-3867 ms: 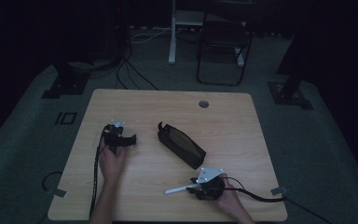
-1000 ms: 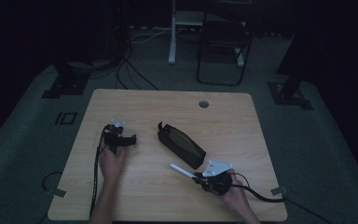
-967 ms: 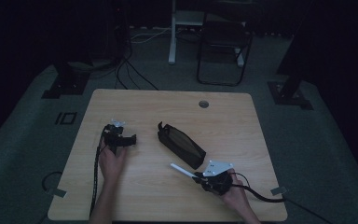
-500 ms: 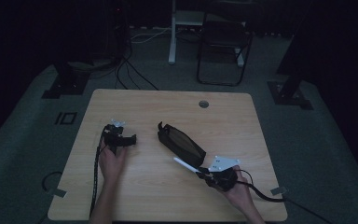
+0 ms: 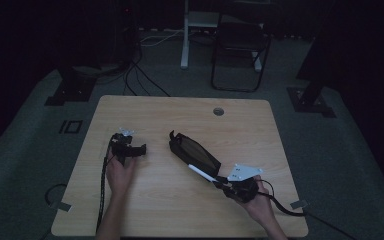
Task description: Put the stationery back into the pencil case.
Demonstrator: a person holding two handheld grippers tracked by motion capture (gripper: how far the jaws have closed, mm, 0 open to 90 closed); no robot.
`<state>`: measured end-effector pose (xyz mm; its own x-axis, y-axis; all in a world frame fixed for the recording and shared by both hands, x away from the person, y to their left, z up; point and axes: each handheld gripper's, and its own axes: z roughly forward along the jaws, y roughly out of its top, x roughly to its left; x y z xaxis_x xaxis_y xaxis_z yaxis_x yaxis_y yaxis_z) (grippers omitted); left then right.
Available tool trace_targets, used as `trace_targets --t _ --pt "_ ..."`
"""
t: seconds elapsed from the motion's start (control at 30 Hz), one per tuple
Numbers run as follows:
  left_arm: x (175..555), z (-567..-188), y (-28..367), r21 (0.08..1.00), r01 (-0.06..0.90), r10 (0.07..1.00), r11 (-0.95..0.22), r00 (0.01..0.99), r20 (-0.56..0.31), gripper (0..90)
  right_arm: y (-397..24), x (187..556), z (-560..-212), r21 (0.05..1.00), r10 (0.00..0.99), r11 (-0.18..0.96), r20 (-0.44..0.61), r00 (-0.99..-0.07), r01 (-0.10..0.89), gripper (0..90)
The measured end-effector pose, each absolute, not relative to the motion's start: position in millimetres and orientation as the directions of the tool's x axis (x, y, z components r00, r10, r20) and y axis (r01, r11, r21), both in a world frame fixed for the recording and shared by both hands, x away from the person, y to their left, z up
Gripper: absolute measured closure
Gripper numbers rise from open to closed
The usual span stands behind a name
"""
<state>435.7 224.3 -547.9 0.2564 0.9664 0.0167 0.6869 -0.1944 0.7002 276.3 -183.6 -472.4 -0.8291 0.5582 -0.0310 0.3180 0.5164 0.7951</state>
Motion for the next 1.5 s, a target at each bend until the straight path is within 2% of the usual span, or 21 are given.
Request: trace_targets --t 1.5 --pt "436 -548 224 0.700 0.687 0.966 -0.194 0.256 0.016 9.1 -192 292 -439 0.835 0.614 0.455 -0.043 -0.788 0.309 78.7"
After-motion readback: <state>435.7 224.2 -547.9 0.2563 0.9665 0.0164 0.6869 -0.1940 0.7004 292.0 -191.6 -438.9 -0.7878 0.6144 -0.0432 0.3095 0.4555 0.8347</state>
